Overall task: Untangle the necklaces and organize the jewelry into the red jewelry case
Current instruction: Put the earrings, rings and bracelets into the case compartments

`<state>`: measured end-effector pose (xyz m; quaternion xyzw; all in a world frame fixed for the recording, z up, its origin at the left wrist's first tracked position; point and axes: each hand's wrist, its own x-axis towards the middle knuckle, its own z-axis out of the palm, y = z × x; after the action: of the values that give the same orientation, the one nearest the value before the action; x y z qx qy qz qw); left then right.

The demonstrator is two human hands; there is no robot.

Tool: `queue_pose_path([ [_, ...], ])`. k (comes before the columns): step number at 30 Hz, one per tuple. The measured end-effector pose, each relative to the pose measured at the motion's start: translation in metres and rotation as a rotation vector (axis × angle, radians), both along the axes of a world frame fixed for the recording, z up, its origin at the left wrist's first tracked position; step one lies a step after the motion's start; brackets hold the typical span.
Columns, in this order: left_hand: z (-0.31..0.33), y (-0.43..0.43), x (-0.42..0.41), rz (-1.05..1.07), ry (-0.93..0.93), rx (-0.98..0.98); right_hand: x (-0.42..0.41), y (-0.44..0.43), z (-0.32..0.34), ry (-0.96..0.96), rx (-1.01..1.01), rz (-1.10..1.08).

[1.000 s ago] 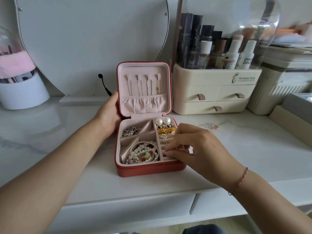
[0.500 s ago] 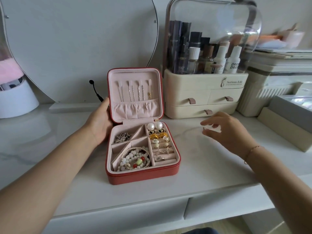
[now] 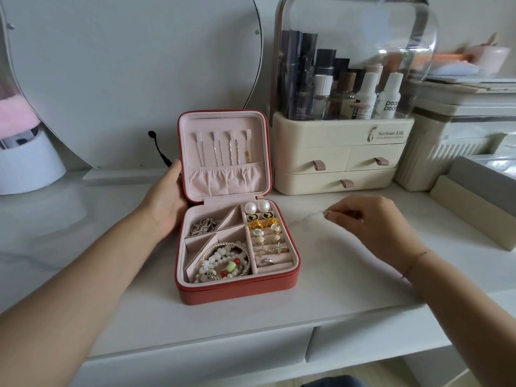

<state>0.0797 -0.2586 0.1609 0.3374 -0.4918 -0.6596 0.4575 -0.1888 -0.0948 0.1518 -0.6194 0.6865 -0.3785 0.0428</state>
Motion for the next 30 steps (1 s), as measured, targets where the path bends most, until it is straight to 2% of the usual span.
queue_pose_path([
  [2,0.001,0.002,-0.001,0.008,0.001,-0.005,0.029,0.014,0.007,-0.314,-0.006,0.156],
  [4,0.001,0.003,0.000,0.003,0.010,-0.005,0.055,0.024,0.009,-0.464,-0.009,0.315],
  [7,0.002,0.004,0.000,0.024,-0.017,-0.007,0.075,0.027,0.004,-0.406,0.020,0.407],
  [11,0.003,0.007,-0.001,0.040,-0.021,-0.028,0.076,0.025,-0.002,-0.389,0.078,0.367],
  [17,0.004,0.008,-0.001,0.038,-0.008,-0.024,0.074,0.025,-0.002,-0.372,0.055,0.378],
  [30,0.004,0.009,-0.003,0.005,0.019,-0.030,0.074,0.030,-0.002,-0.434,0.013,0.252],
])
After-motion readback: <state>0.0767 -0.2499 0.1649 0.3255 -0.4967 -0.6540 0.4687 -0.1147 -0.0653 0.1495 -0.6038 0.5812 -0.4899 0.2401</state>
